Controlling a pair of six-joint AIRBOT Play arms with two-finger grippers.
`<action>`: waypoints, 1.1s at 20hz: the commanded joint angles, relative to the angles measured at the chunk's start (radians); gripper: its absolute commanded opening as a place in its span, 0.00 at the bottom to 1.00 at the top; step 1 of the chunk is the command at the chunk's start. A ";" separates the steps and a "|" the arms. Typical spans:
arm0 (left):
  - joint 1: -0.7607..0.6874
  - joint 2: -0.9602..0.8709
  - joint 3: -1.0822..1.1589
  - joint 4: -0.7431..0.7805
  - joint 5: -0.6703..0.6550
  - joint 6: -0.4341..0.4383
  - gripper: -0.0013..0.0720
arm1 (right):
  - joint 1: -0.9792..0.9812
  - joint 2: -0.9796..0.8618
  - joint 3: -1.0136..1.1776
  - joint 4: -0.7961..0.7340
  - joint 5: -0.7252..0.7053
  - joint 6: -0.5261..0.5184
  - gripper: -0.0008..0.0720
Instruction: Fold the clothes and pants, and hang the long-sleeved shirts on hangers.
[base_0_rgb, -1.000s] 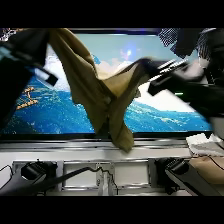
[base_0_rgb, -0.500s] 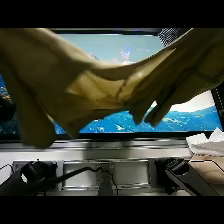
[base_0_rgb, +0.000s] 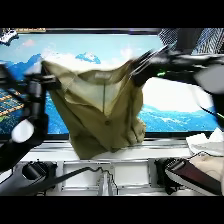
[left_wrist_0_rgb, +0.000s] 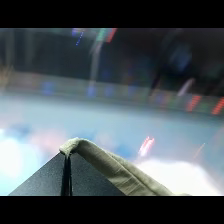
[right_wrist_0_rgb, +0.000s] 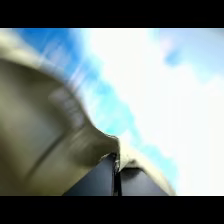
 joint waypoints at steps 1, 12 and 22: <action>0.082 -0.146 -0.051 -0.226 0.077 0.135 0.03 | 0.001 -0.209 0.002 0.211 0.148 -0.053 0.04; 0.271 -0.038 -0.051 -0.346 0.175 0.486 0.64 | 0.001 -0.365 0.002 0.269 -0.106 -0.062 0.04; 1.266 -0.006 0.019 -1.272 0.070 1.434 0.59 | 0.013 -0.365 0.002 0.270 -0.127 -0.062 0.04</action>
